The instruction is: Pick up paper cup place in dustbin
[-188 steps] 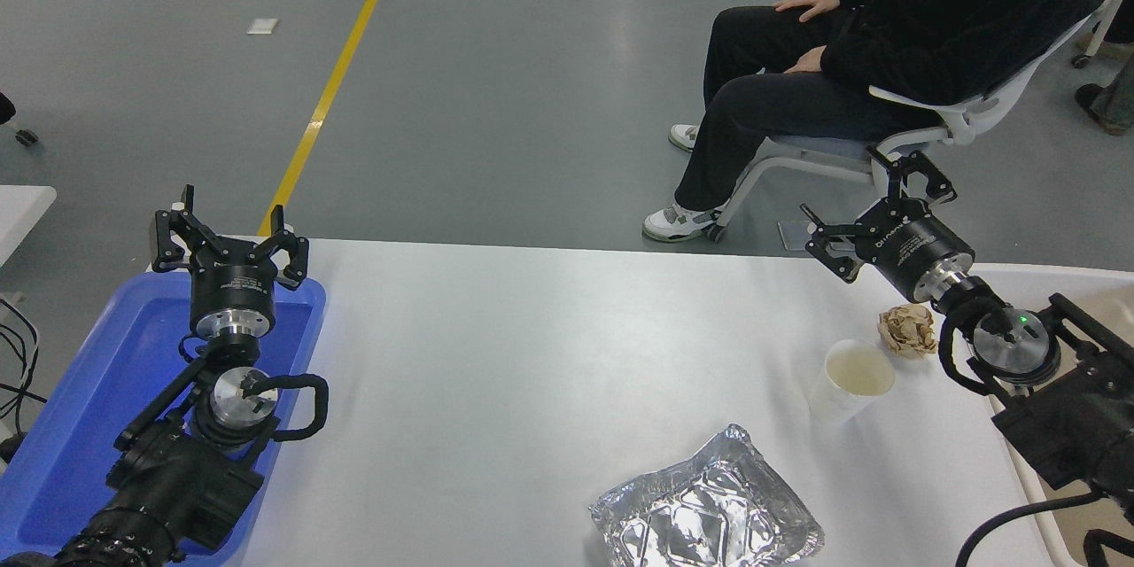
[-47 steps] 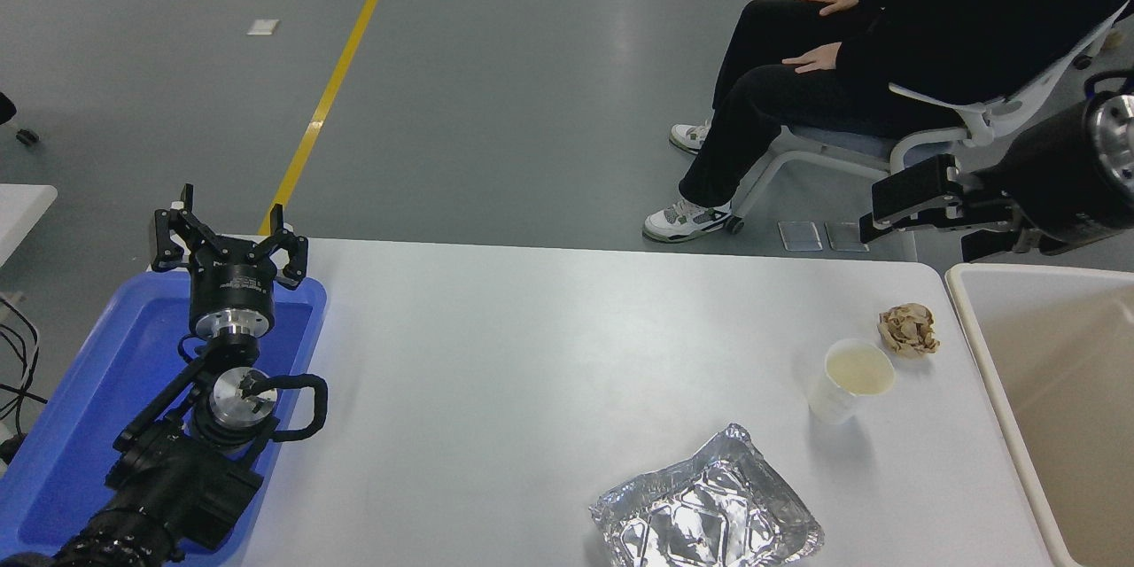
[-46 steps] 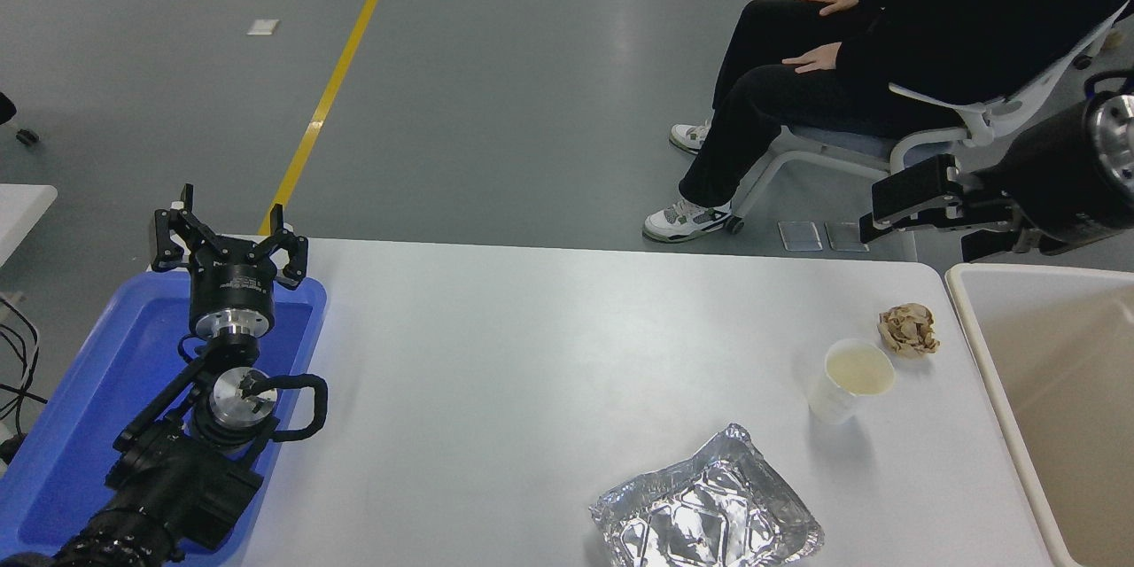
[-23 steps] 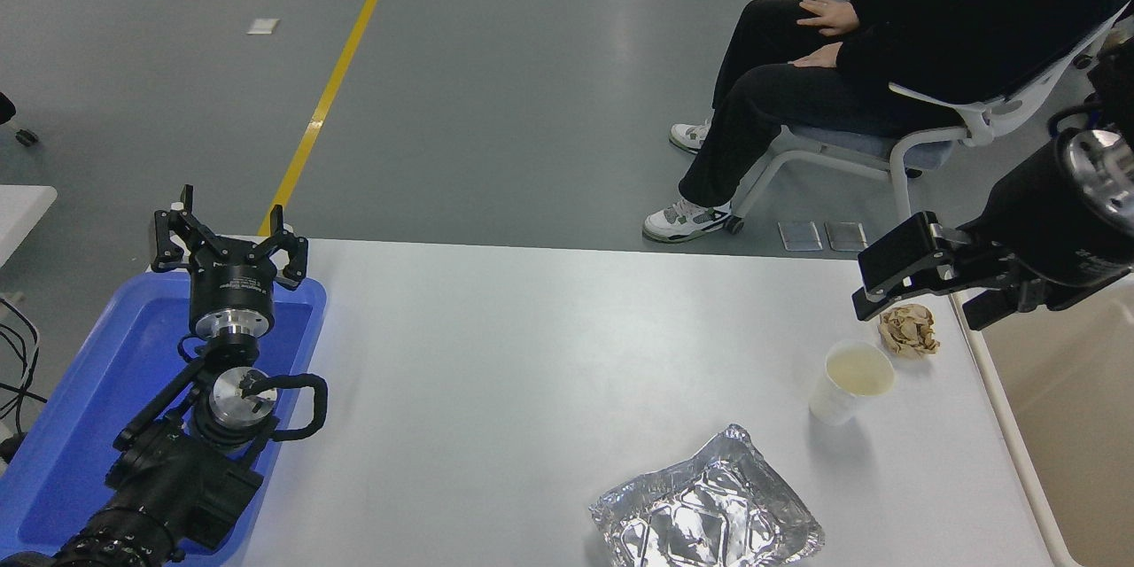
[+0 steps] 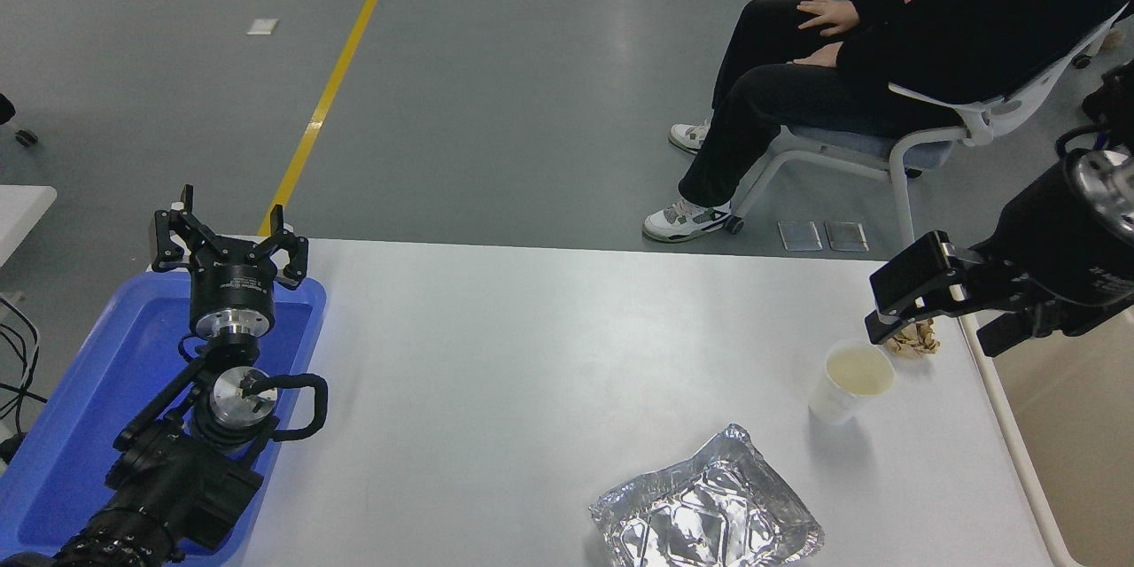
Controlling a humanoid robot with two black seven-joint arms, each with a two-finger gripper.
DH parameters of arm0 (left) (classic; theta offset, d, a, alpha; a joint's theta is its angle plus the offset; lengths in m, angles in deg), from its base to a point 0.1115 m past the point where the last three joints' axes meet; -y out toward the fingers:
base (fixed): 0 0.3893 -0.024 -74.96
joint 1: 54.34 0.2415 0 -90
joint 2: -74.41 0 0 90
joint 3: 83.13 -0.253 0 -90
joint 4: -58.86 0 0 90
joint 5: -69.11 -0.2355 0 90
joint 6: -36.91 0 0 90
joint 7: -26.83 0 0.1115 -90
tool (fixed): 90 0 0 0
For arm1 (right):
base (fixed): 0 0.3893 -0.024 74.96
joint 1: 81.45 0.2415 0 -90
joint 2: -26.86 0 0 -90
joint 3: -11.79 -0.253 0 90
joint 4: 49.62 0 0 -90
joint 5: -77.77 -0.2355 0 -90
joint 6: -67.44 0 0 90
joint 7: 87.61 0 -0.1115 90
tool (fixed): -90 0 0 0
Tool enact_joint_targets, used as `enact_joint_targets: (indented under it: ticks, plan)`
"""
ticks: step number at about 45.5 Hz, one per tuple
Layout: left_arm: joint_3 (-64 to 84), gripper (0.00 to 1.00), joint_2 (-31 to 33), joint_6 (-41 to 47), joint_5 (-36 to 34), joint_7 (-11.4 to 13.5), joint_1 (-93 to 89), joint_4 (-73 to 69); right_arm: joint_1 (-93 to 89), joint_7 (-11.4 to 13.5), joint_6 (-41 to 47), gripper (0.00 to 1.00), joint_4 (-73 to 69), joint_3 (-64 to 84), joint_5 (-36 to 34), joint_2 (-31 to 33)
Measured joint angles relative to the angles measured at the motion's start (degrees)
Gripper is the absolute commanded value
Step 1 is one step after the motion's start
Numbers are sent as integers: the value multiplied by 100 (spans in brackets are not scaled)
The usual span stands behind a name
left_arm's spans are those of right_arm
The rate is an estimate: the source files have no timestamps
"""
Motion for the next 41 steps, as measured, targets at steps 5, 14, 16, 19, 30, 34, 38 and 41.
enact_joint_targets:
  ticks: [5,14,16,19,30,34,38,41]
  plan:
    - [0,99,0,0,0,0,0,-1,-363,5,-113,100,252,-140,370,86]
    - [0,99,-1,0,0,1,0,-4,-1218,12,-318,100,775,-557,1131,290]
    - [0,99,0,0,0,2,1,-4,-1446,12,-367,100,896,-689,1331,340]
    - [0,99,0,0,0,2,0,-4,-1733,12,-448,100,1039,-851,1539,393]
    - [0,99,1,0,0,3,0,-2,-3100,23,-978,100,1826,-1510,2124,438]
    - [0,99,0,0,0,2,0,-2,-3465,20,-1068,100,2091,-1735,2190,416]
    - [0,99,0,0,0,3,0,-1,-3970,22,-1159,100,2509,-2038,2265,374]
    - [0,99,0,0,0,3,0,0,-4320,21,-1212,100,2757,-2249,2304,342]
